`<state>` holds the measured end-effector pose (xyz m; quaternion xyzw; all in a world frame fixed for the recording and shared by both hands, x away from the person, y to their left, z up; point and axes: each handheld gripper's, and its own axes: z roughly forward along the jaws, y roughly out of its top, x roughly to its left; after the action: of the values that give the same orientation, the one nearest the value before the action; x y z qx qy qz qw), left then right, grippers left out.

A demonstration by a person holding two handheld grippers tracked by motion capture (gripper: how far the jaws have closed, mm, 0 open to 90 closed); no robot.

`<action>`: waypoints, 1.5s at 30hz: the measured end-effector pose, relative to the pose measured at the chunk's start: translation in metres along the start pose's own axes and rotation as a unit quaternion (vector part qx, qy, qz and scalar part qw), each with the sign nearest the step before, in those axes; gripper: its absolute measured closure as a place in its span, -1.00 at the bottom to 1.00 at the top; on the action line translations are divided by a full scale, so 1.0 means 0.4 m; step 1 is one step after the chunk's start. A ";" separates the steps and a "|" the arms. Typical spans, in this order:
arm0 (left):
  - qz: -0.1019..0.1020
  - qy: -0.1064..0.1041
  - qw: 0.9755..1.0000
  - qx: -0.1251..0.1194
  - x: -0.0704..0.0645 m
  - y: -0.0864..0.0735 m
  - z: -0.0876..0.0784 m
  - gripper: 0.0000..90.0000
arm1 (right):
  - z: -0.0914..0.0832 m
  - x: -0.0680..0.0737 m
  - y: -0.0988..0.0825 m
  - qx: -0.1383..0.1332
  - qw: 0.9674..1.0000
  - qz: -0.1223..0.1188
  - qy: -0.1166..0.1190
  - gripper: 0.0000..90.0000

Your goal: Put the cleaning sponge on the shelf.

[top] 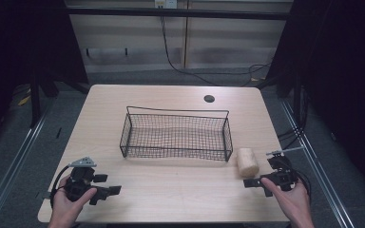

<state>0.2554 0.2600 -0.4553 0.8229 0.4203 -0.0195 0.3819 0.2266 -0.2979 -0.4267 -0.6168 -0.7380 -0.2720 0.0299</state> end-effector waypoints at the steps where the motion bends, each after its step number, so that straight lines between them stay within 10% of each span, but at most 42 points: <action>1: 0.001 0.000 1.000 0.000 0.000 0.000 0.000 -0.58 | 0.001 -0.001 0.003 0.001 1.000 -0.001 0.000 -0.63; 45: 0.003 -0.005 1.000 0.011 0.000 0.000 0.004 -0.58 | 0.022 -0.082 0.179 0.069 0.996 0.044 -0.028 -0.62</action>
<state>0.2558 0.2590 -0.4566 0.8280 0.4158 -0.0271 0.3752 0.3033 -0.3168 -0.4203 -0.6527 -0.7277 -0.2010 0.0635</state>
